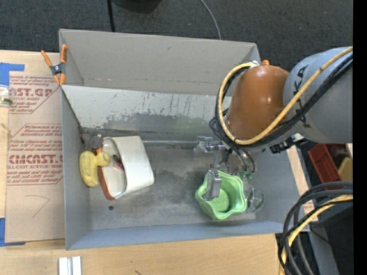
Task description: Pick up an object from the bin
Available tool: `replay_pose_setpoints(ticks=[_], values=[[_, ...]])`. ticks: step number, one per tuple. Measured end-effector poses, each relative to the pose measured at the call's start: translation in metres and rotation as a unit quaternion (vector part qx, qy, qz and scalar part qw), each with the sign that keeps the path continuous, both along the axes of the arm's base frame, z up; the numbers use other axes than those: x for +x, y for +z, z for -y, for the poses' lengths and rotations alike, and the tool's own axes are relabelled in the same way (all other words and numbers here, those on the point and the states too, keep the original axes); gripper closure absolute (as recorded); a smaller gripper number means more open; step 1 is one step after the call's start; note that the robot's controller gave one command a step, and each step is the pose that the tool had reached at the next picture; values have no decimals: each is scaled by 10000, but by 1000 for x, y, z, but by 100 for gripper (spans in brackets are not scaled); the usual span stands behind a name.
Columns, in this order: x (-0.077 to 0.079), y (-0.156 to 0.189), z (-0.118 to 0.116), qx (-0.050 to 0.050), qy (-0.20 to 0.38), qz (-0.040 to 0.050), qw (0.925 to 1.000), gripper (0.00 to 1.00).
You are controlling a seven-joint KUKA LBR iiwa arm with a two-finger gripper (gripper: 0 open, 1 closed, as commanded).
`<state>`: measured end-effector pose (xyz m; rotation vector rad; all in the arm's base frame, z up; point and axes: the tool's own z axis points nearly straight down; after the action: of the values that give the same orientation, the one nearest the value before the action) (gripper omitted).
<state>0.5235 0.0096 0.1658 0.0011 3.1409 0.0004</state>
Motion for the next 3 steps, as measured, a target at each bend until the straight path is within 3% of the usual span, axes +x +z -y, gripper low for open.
replay_pose_setpoints(ticks=[1, 2, 3], values=[[-12, -27, 34, 8, 40, 15, 10000, 0], [-12, -39, 67, -1, -170, -57, 9998, 0], [-20, -34, 70, -2, -24, 39, 10000, 0]])
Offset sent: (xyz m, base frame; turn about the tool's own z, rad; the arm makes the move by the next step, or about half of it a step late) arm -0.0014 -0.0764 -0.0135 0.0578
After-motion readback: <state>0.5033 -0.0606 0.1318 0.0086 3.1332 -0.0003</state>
